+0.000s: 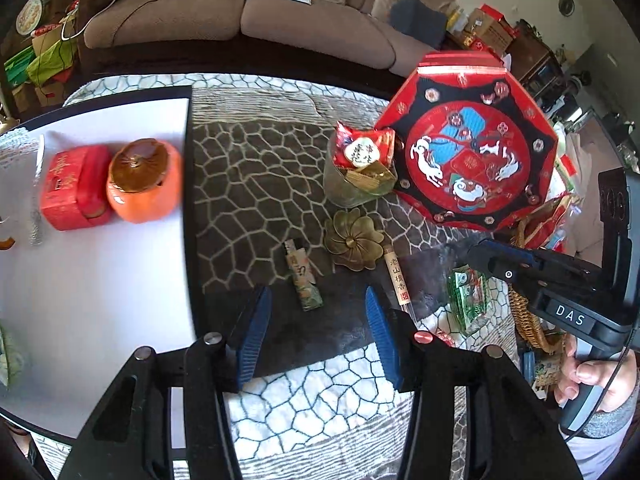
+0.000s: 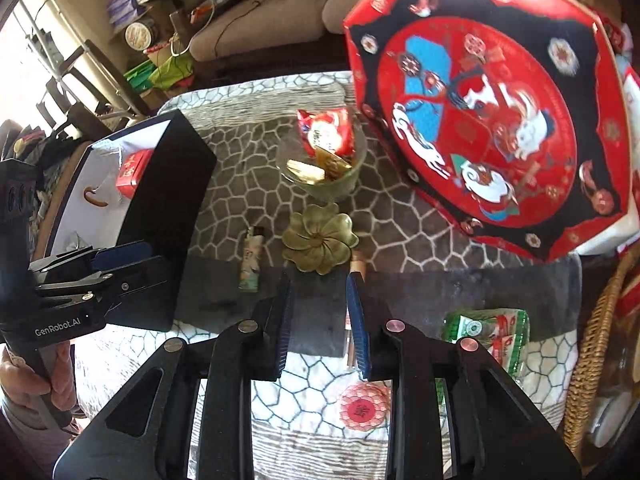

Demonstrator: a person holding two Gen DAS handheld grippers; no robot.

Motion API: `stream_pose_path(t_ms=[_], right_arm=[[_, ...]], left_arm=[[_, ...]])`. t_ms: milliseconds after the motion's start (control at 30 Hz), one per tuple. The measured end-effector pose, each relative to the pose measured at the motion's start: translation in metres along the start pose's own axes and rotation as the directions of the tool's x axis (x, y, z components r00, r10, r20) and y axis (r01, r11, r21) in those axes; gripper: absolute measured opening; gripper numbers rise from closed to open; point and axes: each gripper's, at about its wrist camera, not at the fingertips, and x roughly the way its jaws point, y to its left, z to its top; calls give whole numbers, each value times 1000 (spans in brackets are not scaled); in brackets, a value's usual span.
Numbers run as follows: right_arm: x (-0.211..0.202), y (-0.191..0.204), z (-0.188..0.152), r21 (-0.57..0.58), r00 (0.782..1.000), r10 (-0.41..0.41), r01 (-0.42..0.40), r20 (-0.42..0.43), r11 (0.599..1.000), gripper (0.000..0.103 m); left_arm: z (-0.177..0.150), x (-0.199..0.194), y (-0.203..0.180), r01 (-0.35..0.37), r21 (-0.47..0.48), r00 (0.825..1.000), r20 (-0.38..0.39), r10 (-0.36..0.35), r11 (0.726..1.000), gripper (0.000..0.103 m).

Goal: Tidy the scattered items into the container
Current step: 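Move the left gripper to the red-and-white honey jar and grasp it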

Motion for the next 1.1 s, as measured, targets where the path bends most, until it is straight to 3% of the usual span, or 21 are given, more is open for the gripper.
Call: stream_pose_path(t_ms=[200, 300, 567, 700, 900, 933, 1000, 1100], right_arm=[[16, -57, -21, 46, 999, -51, 50, 6, 998, 28], [30, -77, -31, 72, 999, -36, 37, -8, 997, 28], [71, -65, -35, 36, 999, 1, 0, -32, 999, 29], [77, -61, -33, 30, 1000, -12, 13, -28, 999, 29], [62, -65, -52, 1, 1000, -1, 1, -29, 1000, 31], [54, -63, -60, -17, 1000, 7, -8, -21, 1000, 33], [39, -58, -78, -55, 999, 29, -30, -14, 998, 50], [25, -50, -98, -89, 1000, 13, -14, -4, 996, 58]], left_arm=[[1, 50, -25, -81, 17, 996, -24, 81, 997, 50], [0, 73, -32, -146, 26, 989, -25, 146, 989, 50], [8, 110, -28, -223, -24, 975, -15, 223, 974, 50], [13, 123, -22, -218, -60, 976, -23, 217, 974, 50], [9, 124, -22, -151, -65, 988, -29, 149, 986, 50], [7, 123, -22, -135, -69, 991, -34, 133, 988, 50], [2, 121, -24, -115, -60, 993, -45, 112, 992, 50], [-10, 114, -30, -86, -43, 995, -50, 84, 995, 50]])
